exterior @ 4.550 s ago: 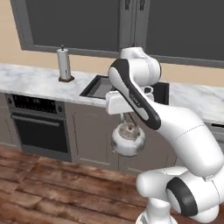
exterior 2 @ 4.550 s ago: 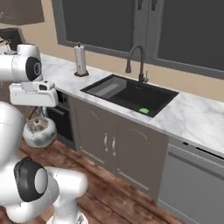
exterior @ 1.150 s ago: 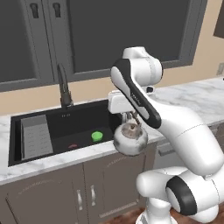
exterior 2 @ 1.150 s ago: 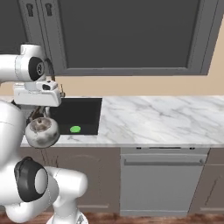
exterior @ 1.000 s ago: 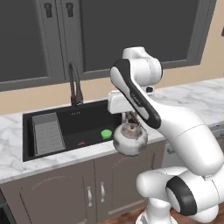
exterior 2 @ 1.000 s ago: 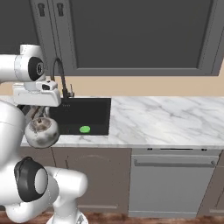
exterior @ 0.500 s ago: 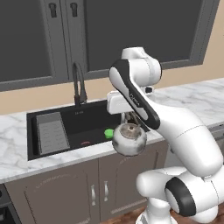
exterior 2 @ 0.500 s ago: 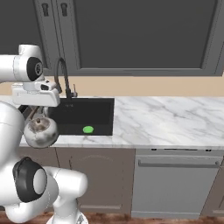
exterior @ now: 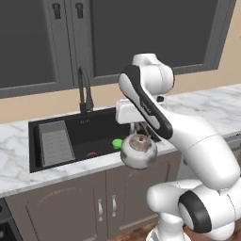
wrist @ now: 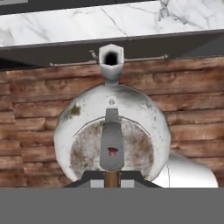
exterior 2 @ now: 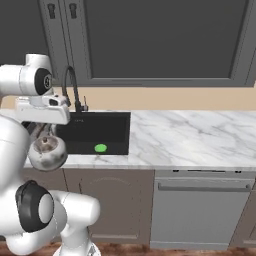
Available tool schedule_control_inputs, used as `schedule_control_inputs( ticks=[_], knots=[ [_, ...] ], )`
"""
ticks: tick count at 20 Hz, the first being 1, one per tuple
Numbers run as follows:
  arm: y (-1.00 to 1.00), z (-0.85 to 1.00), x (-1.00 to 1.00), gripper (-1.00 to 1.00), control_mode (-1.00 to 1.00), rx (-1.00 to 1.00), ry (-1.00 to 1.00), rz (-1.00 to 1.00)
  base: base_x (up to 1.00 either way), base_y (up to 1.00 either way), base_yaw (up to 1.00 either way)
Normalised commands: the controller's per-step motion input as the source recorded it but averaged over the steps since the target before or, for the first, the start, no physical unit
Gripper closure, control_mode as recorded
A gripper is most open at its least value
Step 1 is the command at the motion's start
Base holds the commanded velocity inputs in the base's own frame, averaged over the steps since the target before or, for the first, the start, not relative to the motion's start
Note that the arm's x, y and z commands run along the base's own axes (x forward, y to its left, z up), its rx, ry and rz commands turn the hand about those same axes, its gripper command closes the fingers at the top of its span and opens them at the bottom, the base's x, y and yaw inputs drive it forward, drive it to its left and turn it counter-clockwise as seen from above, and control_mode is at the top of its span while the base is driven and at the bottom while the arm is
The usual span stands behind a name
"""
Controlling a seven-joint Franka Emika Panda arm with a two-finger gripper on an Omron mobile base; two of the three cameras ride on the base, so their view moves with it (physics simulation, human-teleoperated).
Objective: Pick the kettle and jug and place them in the sink. Then turn on the water.
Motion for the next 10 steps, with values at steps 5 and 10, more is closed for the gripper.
schedule_control_inputs(
  ticks=[5,10],
  knots=[
    [-0.1,-0.42,0.01,1.0,-1.0,0.11,-0.02,0.09,0.0,0.0,0.0],
    [-0.18,-0.04,0.03,1.0,-1.0,0.01,-0.12,0.01,0.0,0.0,0.0]
  ],
)
